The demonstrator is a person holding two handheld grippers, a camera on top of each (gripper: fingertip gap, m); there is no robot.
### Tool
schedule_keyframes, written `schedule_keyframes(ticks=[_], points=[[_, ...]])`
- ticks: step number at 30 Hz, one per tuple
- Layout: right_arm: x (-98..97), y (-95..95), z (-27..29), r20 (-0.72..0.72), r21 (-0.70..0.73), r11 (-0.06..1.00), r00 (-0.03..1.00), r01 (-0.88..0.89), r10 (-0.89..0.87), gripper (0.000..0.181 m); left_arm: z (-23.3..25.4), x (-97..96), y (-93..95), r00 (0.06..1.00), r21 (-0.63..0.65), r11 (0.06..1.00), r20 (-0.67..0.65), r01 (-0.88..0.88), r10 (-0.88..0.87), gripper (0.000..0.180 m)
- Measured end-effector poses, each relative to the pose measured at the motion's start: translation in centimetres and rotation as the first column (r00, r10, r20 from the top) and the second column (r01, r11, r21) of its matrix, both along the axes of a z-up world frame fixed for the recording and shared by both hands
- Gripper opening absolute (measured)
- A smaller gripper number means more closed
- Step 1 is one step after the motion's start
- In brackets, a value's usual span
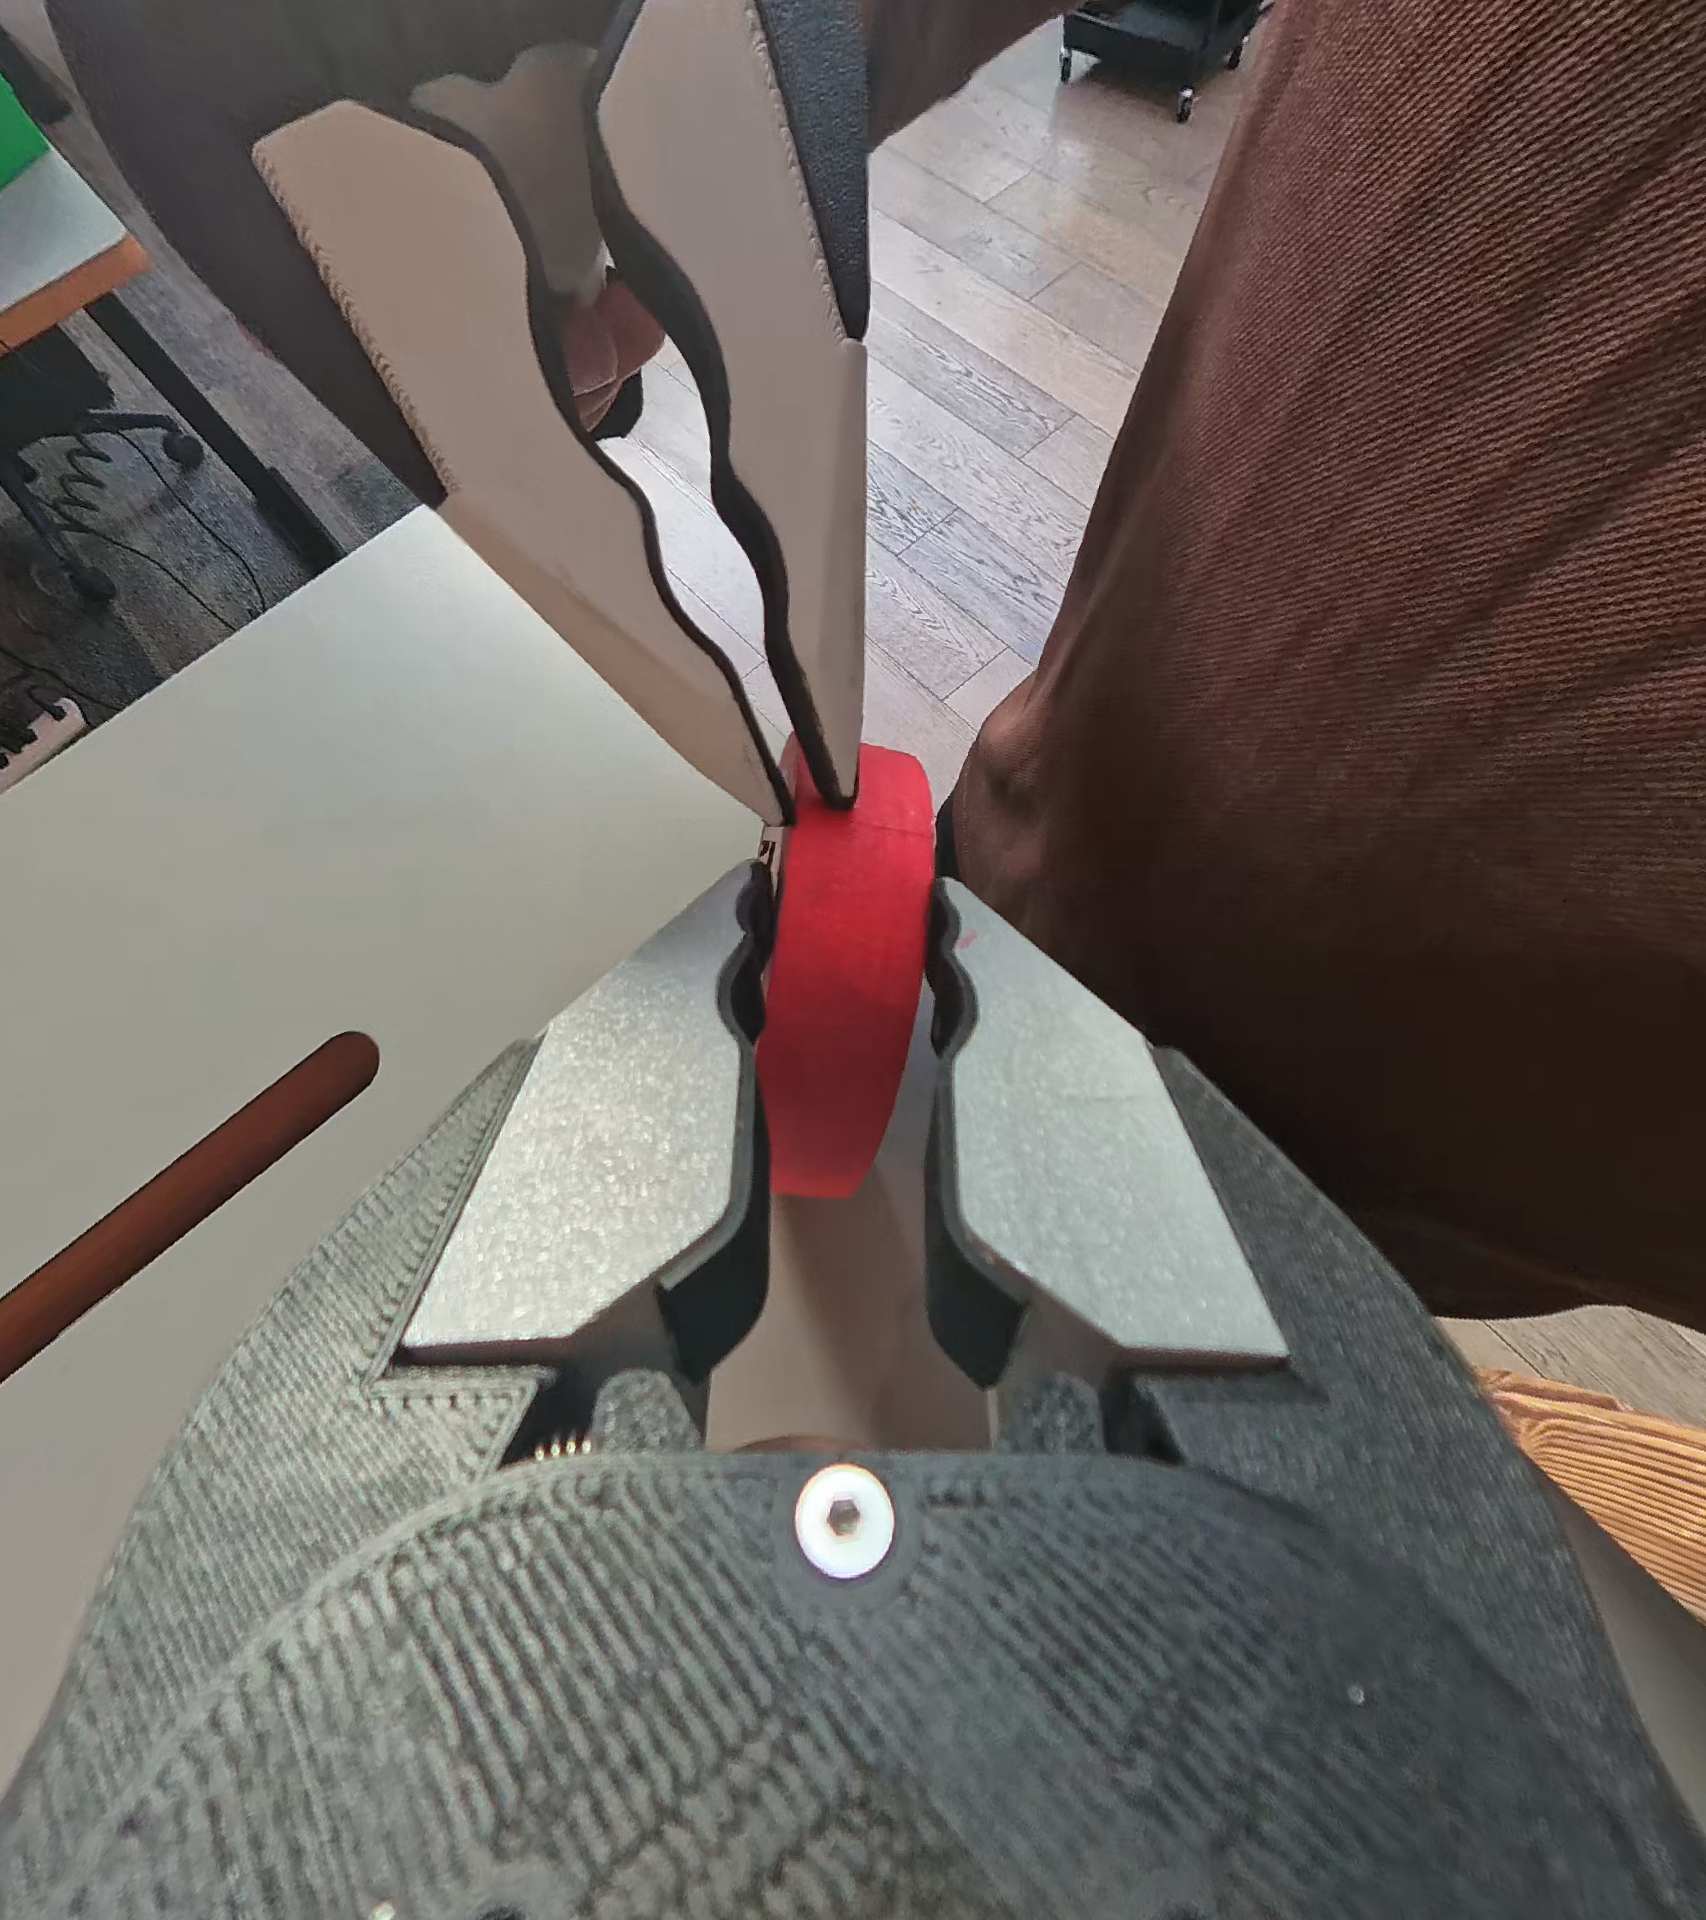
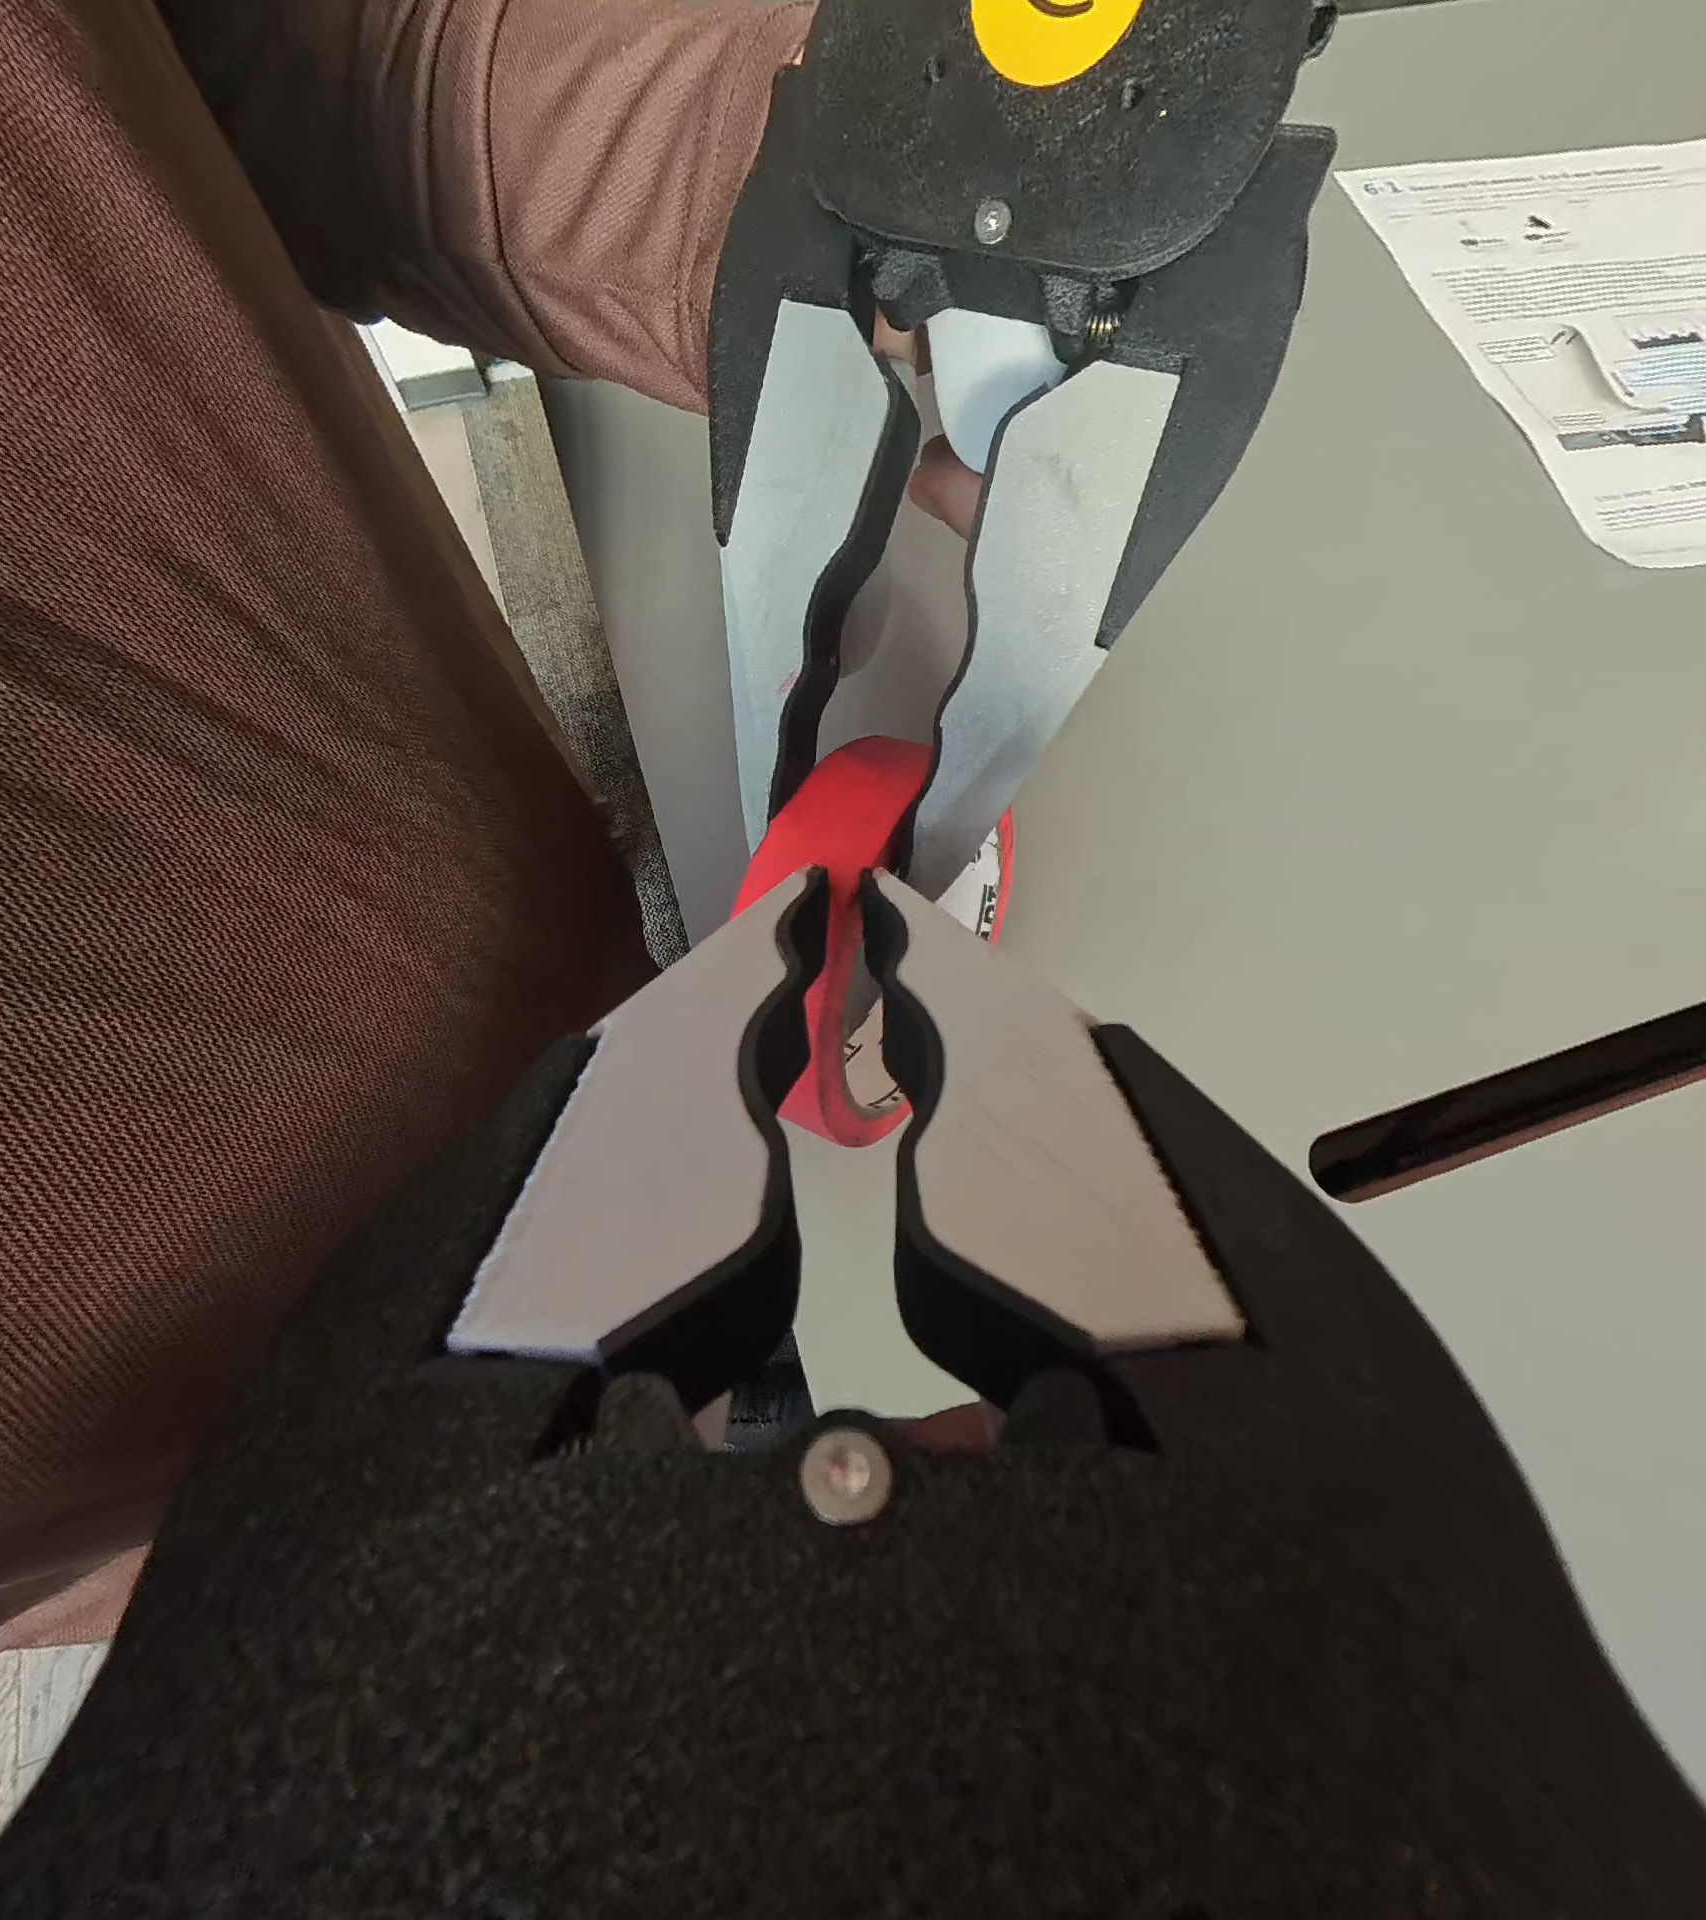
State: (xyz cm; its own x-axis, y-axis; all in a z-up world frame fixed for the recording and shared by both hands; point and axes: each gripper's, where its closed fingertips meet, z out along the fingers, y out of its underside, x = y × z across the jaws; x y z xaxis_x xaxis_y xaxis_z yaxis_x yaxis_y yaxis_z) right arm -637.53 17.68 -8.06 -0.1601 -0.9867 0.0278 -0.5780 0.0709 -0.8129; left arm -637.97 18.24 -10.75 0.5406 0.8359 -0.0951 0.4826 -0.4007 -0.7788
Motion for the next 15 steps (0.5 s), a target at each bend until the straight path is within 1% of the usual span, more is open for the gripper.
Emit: schedule_keyframes(ticks=[4, 8, 12, 15], points=[[-0.01, 0.12, -0.28, -0.020, 0.021, 0.999, 0.999, -0.039, 0.039, 0.004, -0.12, -0.08, 0.18, 1.000, -0.034, 0.999, 0.004, 0.008, -0.008, 0.029], [-0.04, 0.22, -0.30, -0.058, -0.031, 0.998, 0.997, -0.053, 0.051, 0.003, 0.28, 0.01, 0.26, 1.000, -0.011, 1.000, -0.004, 0.008, -0.008, 0.029], [0.12, 0.19, -0.37, -0.073, -0.043, 0.997, 0.996, -0.062, 0.059, 0.002, 0.29, 0.07, 0.25, 1.000, -0.007, 1.000, -0.010, 0.010, -0.010, 0.029], [0.03, 0.07, -0.37, -0.117, -0.107, 0.991, 0.991, -0.076, 0.063, 0.000, 0.37, -0.04, 0.18, 1.000, 0.011, 1.000, -0.022, 0.003, -0.002, 0.028]])
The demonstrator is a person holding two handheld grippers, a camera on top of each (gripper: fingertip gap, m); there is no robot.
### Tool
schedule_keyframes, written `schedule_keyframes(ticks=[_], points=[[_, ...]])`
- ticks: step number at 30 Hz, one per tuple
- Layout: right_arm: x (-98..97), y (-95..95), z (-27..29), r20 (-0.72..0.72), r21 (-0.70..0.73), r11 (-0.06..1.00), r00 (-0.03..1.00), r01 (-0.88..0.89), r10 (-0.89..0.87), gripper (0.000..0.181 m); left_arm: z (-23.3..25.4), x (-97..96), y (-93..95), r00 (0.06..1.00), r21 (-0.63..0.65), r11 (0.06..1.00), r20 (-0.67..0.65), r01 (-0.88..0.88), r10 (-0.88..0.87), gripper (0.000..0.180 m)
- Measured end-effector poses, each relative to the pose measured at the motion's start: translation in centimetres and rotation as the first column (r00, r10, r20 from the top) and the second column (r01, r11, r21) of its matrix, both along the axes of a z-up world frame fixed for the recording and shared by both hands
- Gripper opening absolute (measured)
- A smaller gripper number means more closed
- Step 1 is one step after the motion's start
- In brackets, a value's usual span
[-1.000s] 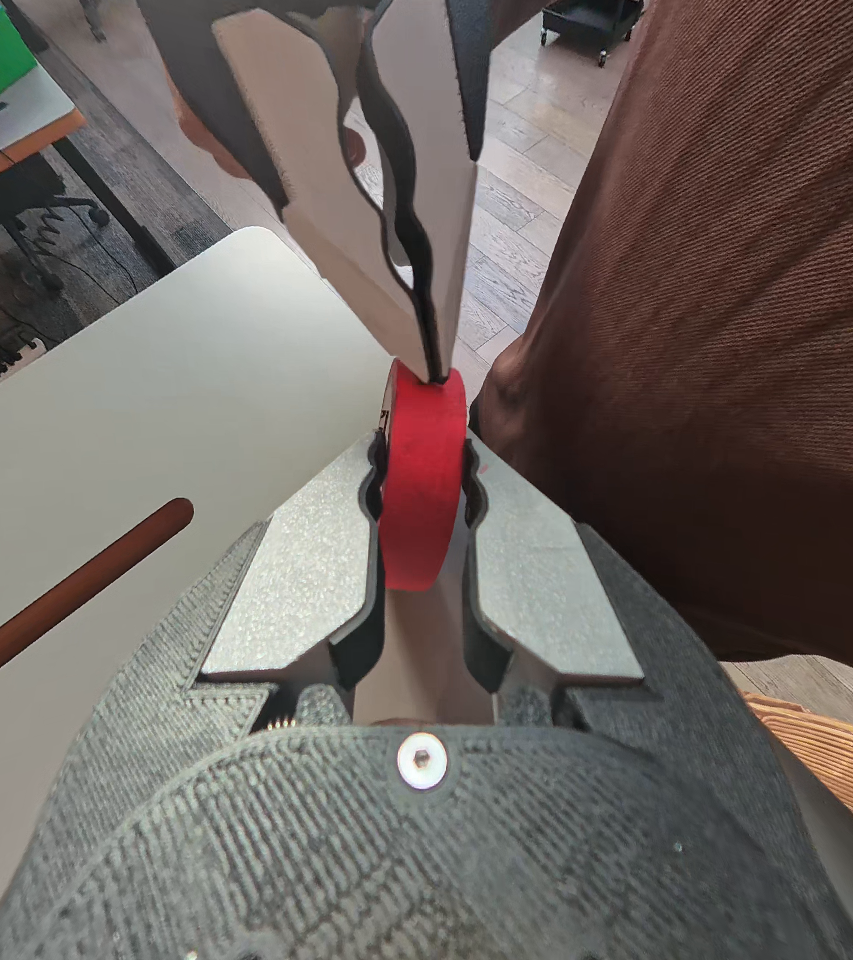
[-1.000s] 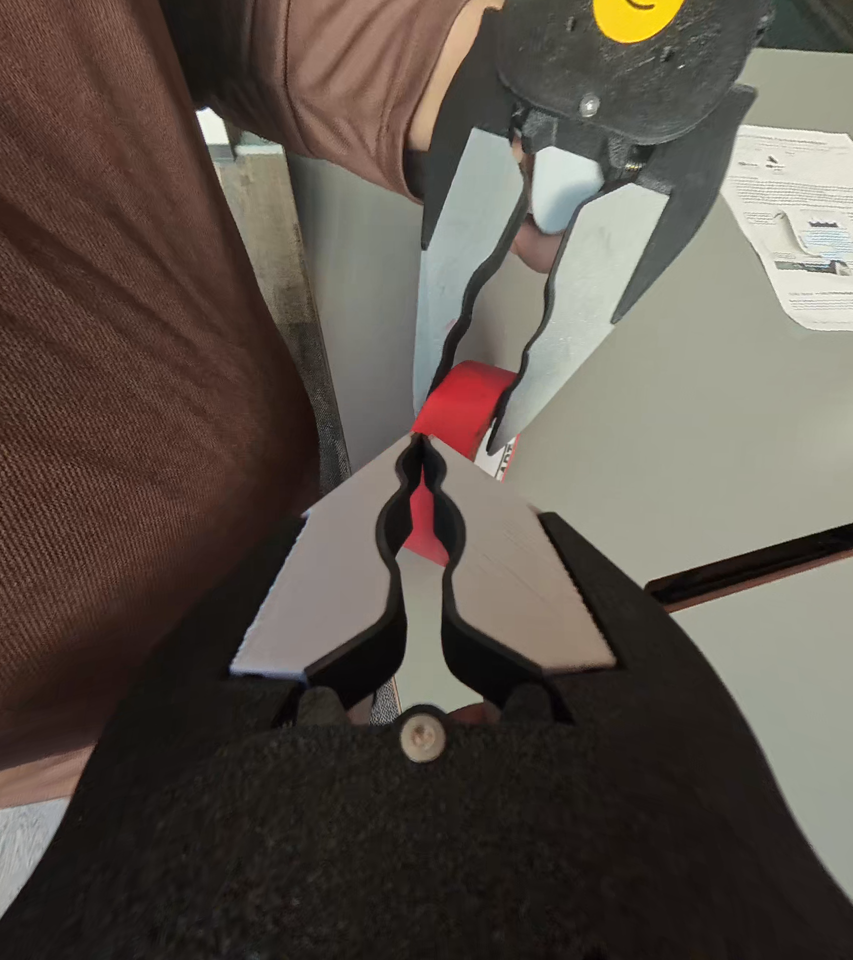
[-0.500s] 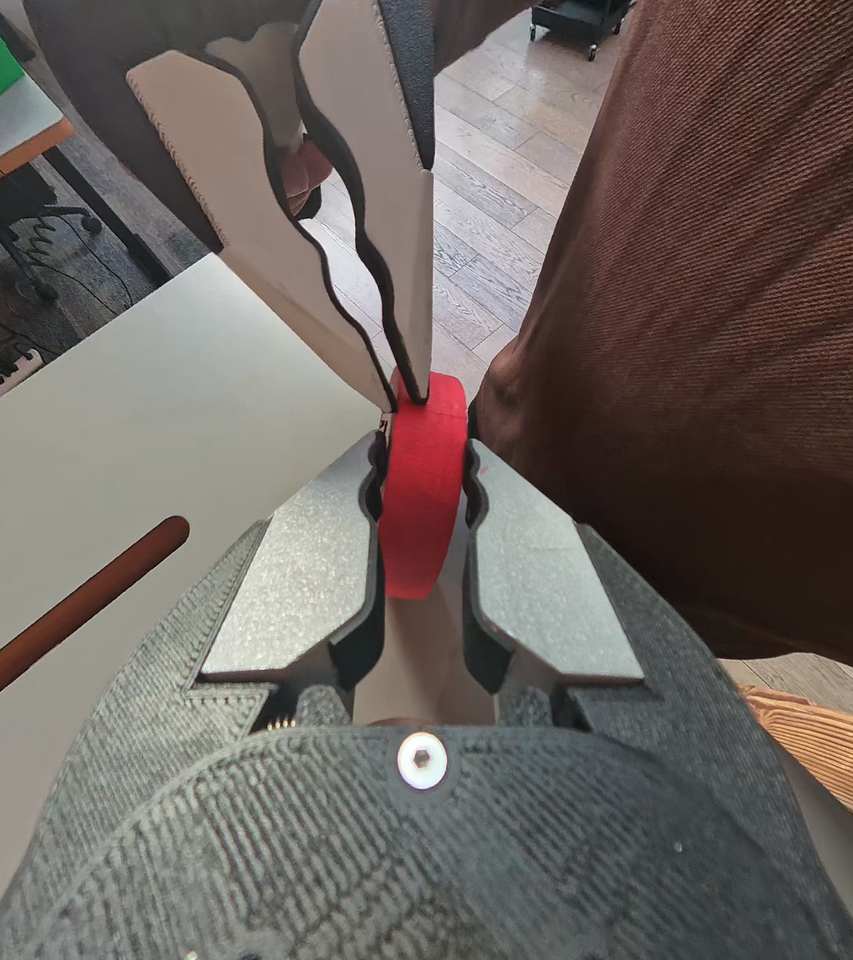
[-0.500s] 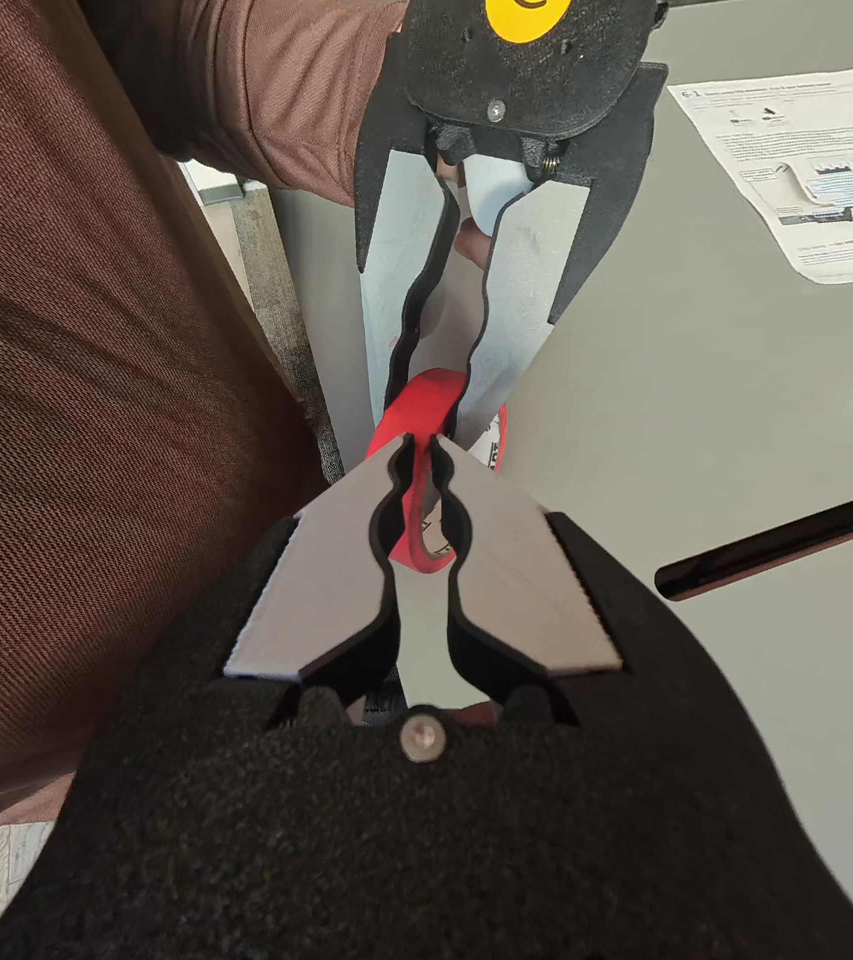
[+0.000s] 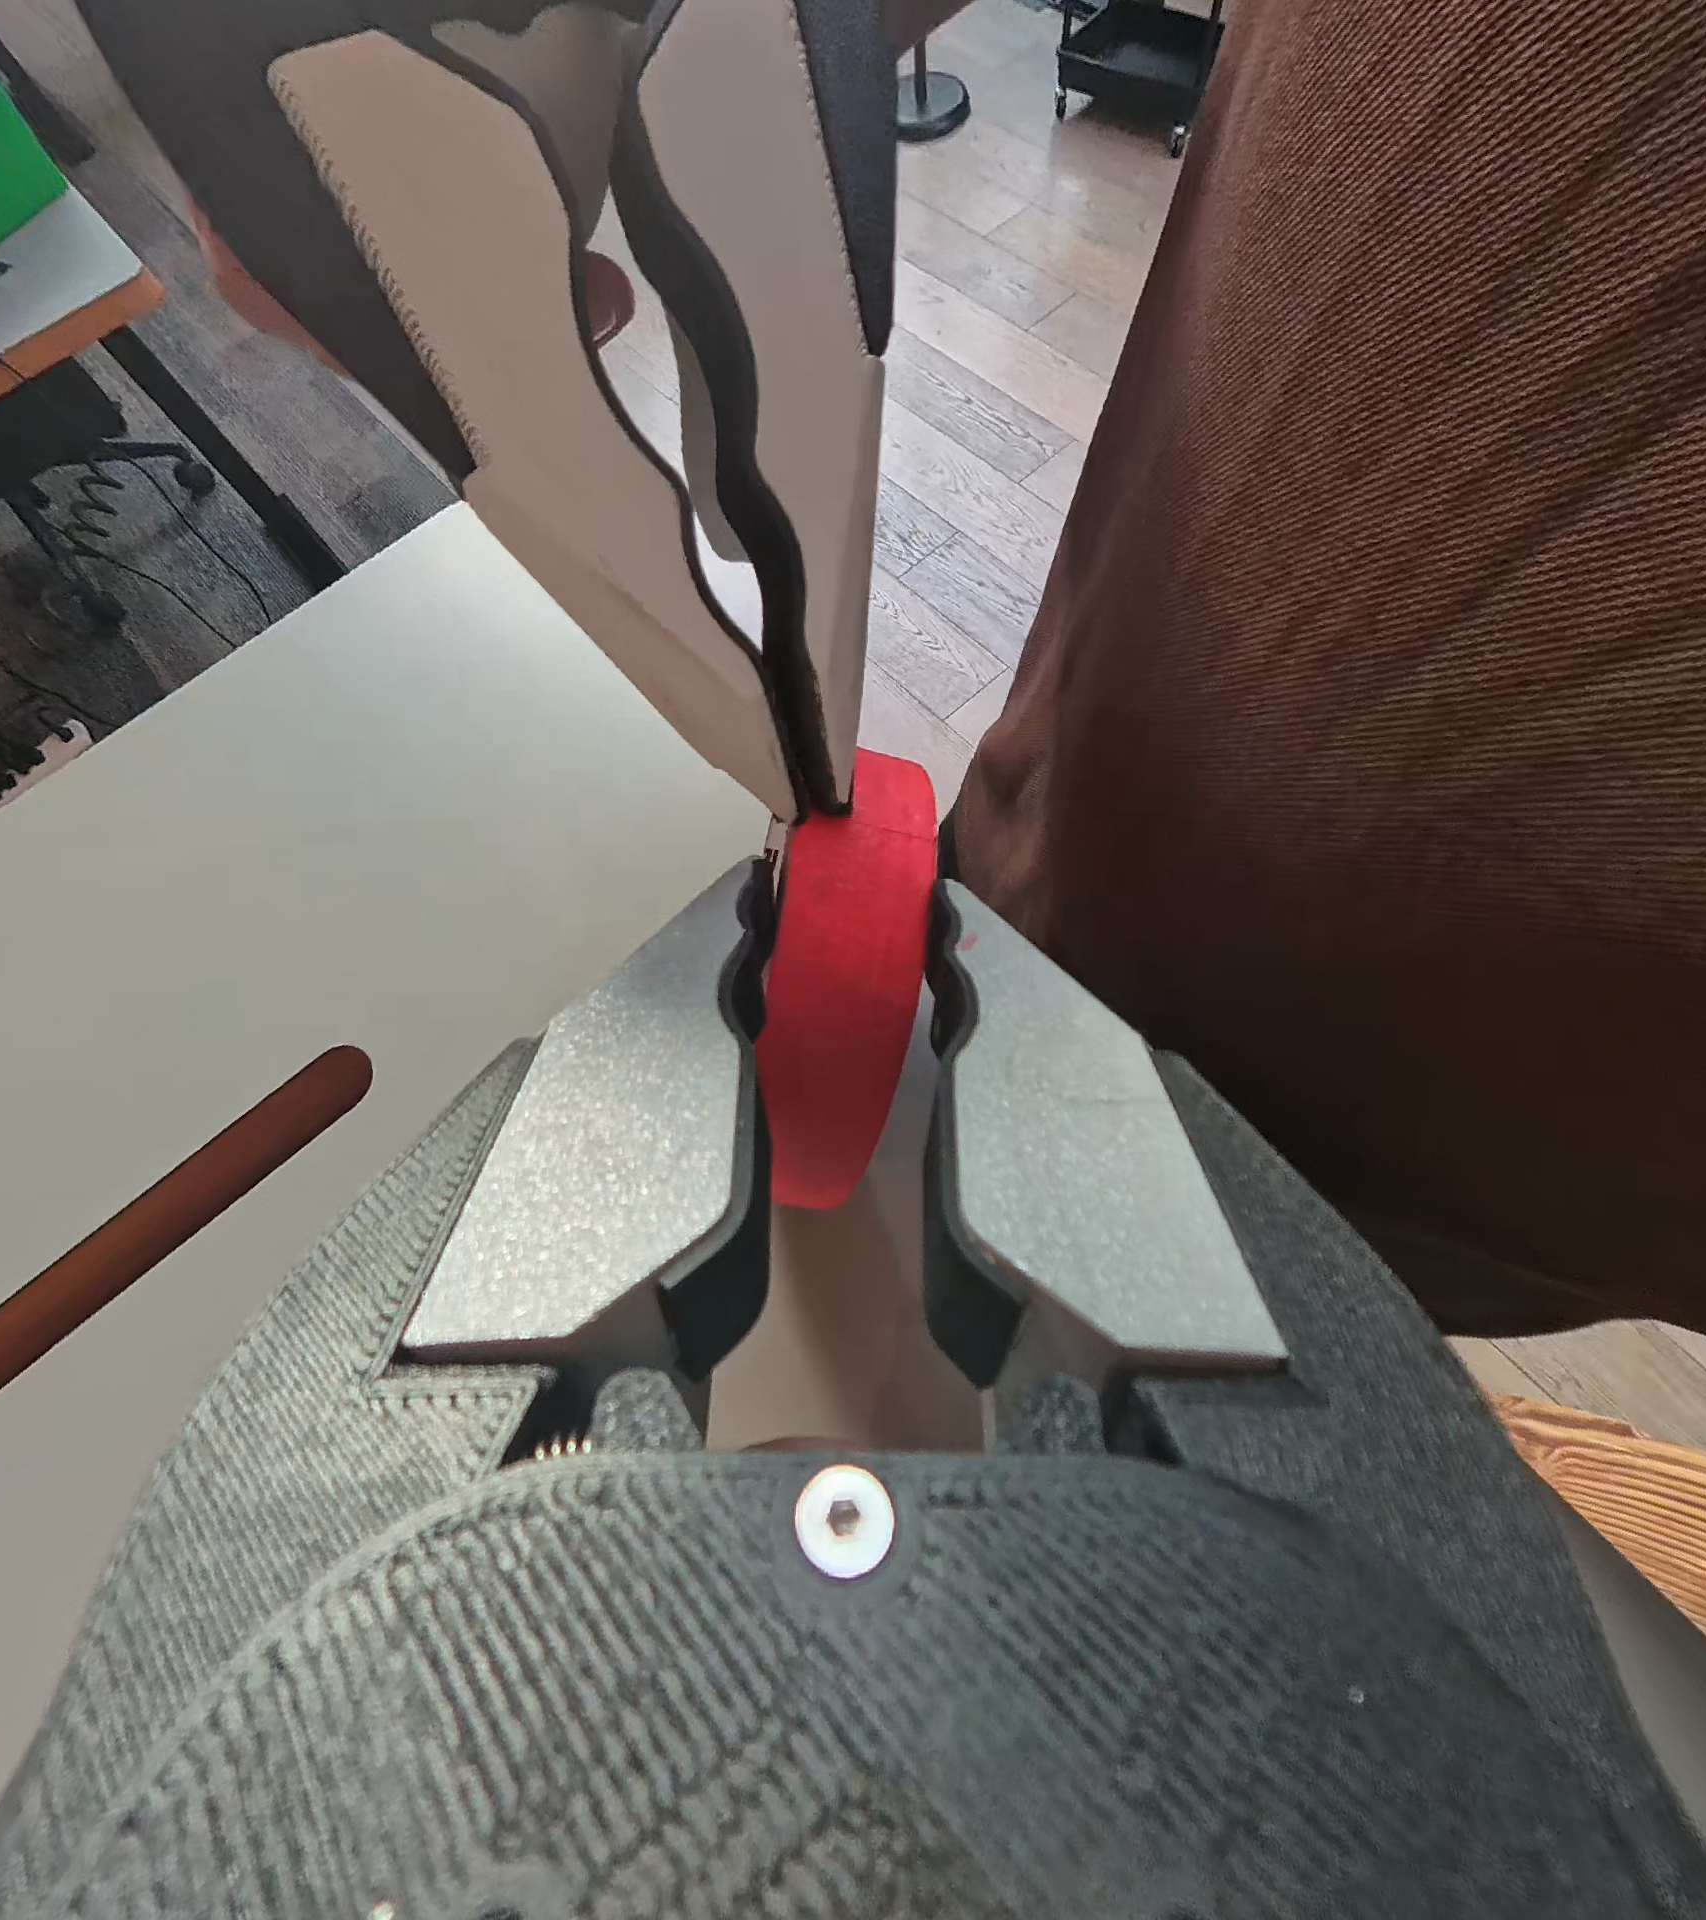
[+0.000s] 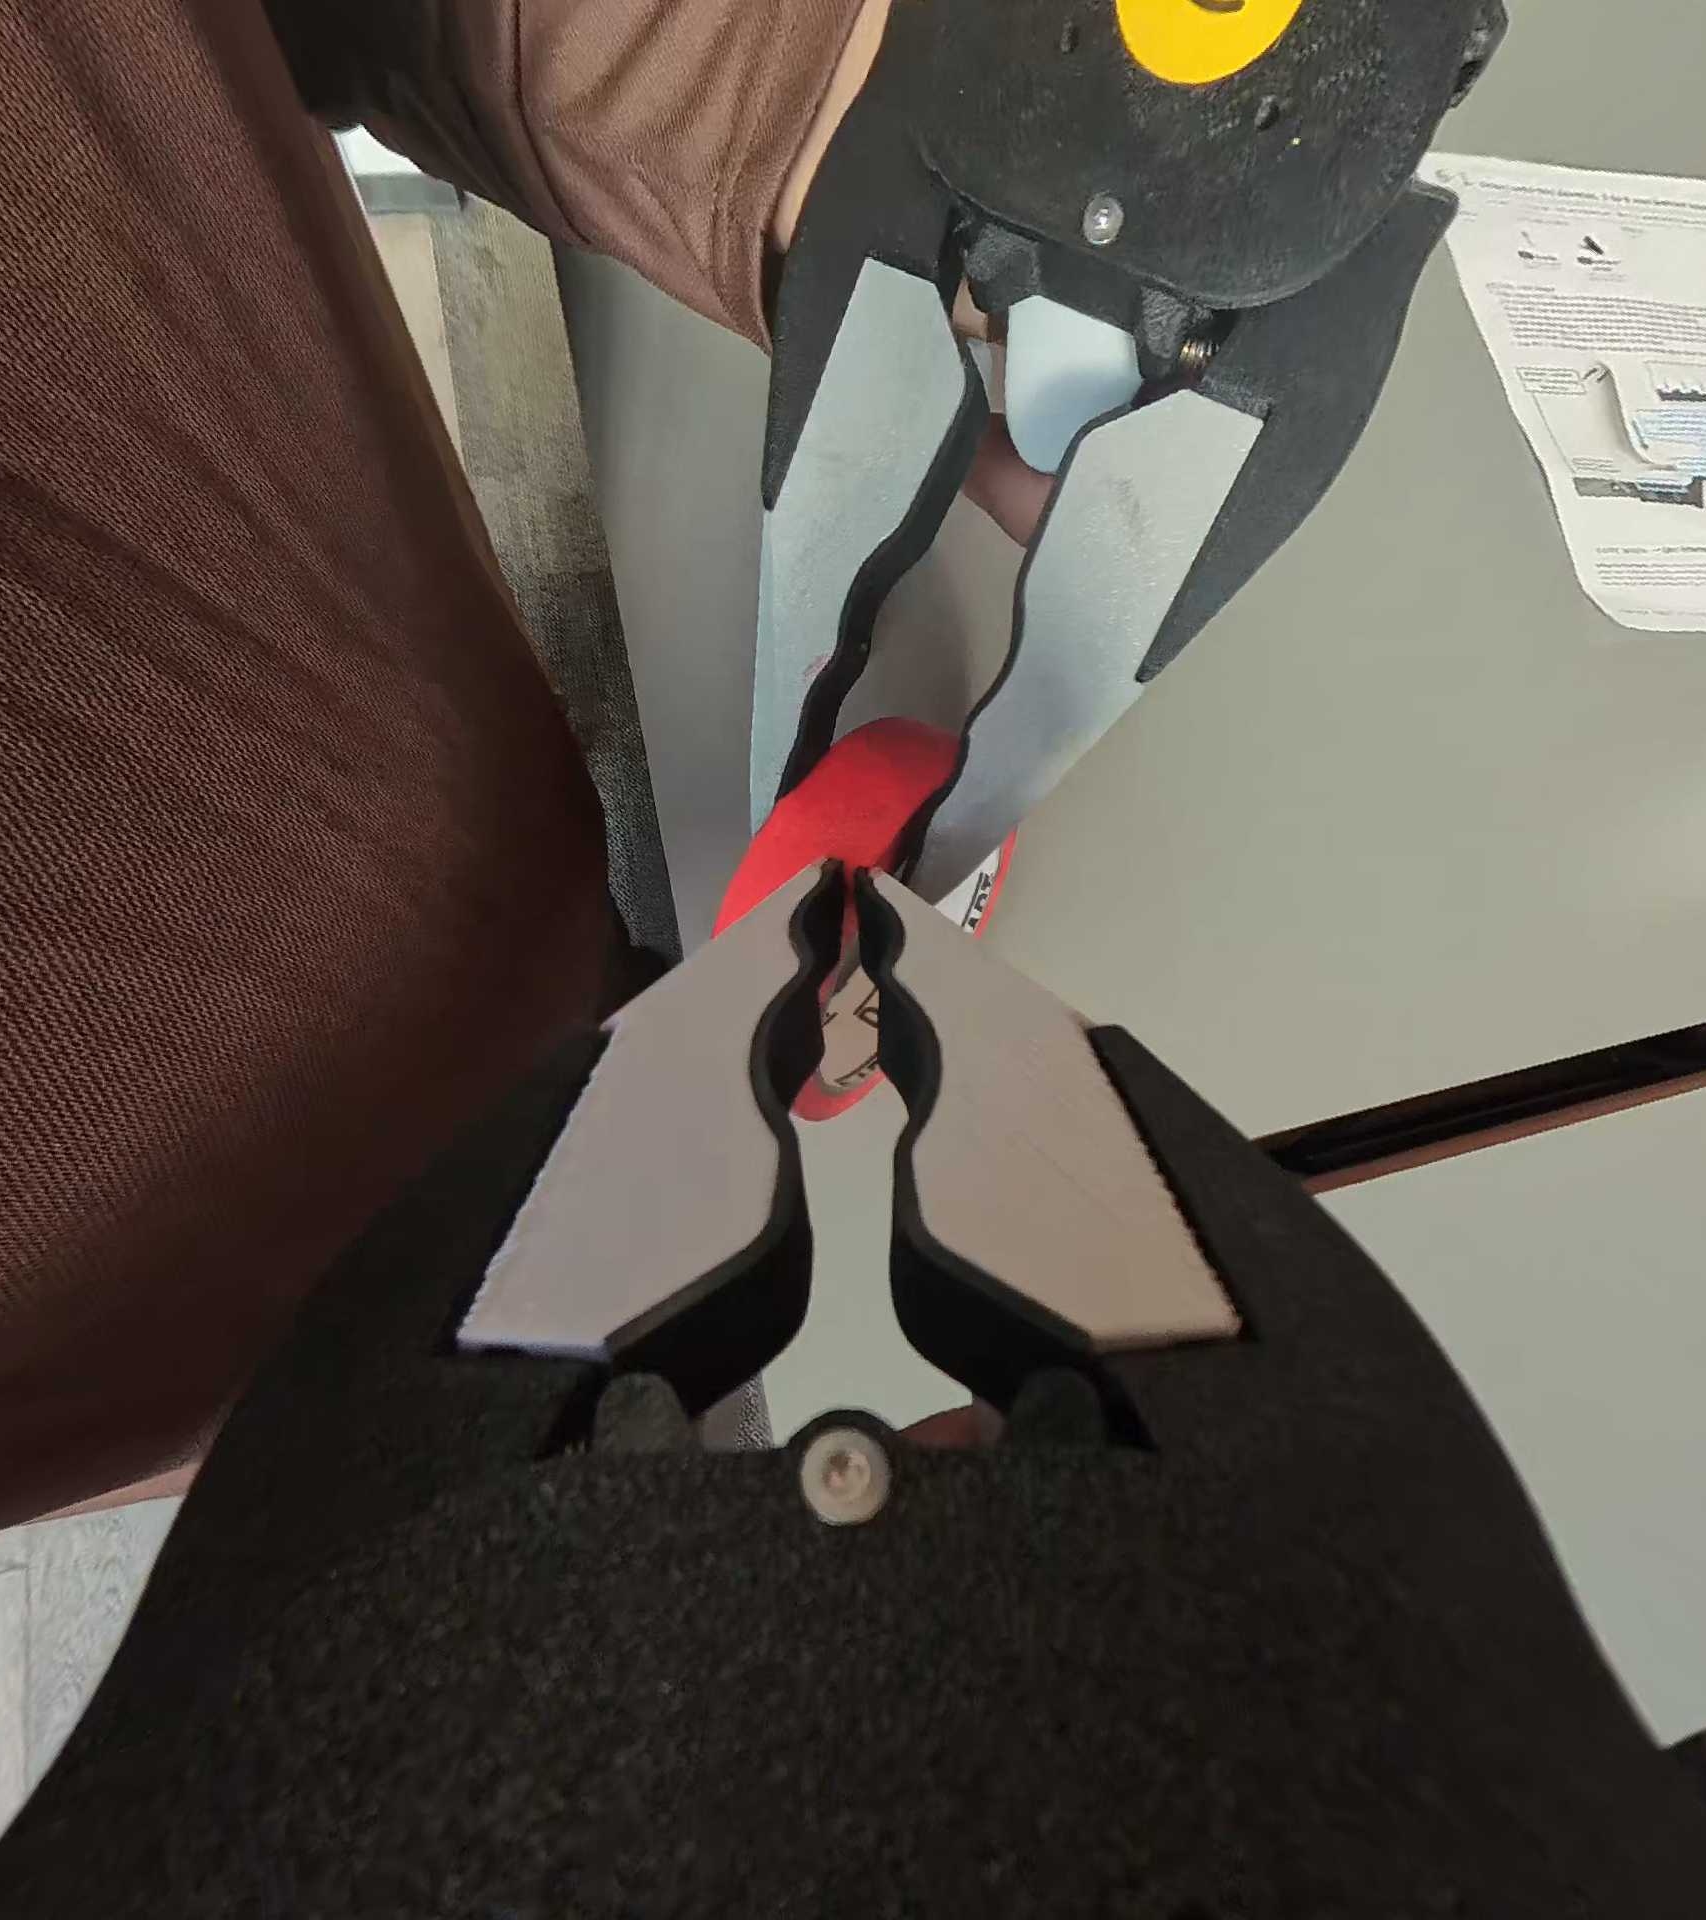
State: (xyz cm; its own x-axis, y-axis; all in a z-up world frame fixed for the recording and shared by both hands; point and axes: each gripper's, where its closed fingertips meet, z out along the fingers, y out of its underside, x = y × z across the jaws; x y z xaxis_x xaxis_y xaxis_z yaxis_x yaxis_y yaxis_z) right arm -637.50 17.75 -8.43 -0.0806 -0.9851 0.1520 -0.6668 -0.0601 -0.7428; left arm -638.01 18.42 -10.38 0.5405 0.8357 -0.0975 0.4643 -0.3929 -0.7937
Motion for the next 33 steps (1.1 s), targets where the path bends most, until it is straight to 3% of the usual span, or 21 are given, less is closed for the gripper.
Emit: schedule_keyframes(ticks=[7, 17, 26, 30, 33], points=[[-0.1, 0.1, 0.1, -0.004, -0.069, 0.997, 1.000, -0.023, 0.022, 0.000, 0.1, -0.1, 0.2, 1.000, 0.007, 1.000, -0.017, 0.000, 0.000, 0.029], [-0.5, 1.0, 0.4, 0.050, -0.009, 1.000, 0.998, -0.029, 0.030, 0.000, 0.1, -0.4, -0.2, 0.999, 0.016, 1.000, -0.025, -0.024, 0.024, 0.028], [-0.9, -0.5, 0.9, 0.088, 0.037, 0.996, 0.993, 0.075, -0.078, 0.000, 0.1, -0.3, -0.3, 1.000, 0.015, 1.000, -0.018, -0.014, 0.014, 0.028], [-0.8, -0.6, 0.6, 0.058, 0.048, 0.997, 0.996, 0.064, -0.067, 0.014, 0.1, -0.3, -0.1, 1.000, 0.011, 1.000, -0.018, -0.009, 0.009, 0.029], [-0.7, -0.3, 0.5, 0.052, 0.072, 0.997, 0.998, 0.039, -0.043, 0.013, 0.1, -0.2, -0.1, 1.000, 0.007, 1.000, -0.015, -0.008, 0.008, 0.029]])
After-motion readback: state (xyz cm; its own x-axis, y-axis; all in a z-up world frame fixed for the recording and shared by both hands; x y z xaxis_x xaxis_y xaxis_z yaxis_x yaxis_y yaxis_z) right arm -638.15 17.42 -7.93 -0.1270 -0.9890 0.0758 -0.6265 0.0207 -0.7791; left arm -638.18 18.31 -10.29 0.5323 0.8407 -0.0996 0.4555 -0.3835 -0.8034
